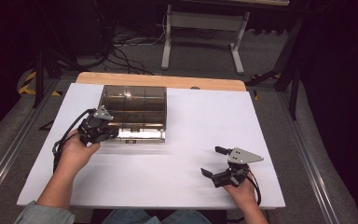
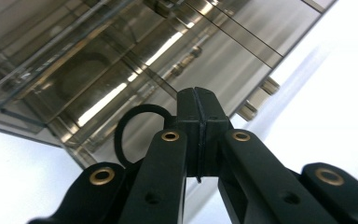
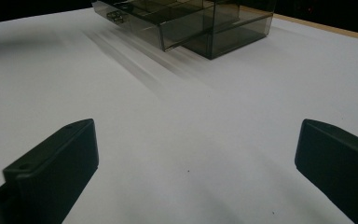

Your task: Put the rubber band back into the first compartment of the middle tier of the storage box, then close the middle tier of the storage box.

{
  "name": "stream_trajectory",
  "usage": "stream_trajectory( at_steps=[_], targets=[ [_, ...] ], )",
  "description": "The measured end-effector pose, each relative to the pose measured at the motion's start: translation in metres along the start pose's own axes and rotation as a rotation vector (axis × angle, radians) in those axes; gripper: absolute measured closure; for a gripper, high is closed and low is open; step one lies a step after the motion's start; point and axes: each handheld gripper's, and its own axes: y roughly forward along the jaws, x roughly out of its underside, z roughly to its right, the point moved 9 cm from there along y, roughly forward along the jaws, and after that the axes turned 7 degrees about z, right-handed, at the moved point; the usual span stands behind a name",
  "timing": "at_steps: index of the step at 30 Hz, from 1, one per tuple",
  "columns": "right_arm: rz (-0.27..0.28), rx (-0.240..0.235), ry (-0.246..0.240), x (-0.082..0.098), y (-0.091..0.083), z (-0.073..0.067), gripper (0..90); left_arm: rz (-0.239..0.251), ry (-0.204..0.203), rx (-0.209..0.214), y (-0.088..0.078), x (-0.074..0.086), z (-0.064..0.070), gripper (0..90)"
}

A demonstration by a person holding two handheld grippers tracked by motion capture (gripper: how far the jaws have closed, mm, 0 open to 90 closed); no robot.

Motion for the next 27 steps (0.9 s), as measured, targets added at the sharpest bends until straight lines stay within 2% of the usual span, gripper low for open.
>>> stream_trajectory(
  at_steps=[12, 18, 27],
  targets=[
    [0.002, -0.003, -0.001, 0.000, 0.000, 0.000, 0.0, -0.031, 0.047, 0.067, -0.001, 0.001, 0.011, 89.5],
    [0.000, -0.003, -0.001, 0.000, 0.000, 0.000, 0.0, -0.068, 0.095, 0.097, 0.000, 0.005, 0.019, 89.5],
    [0.003, -0.005, 0.000, 0.000, 0.000, 0.000, 0.0, -0.138, 0.118, 0.115, 0.005, 0.011, 0.025, 89.5]
  ],
)
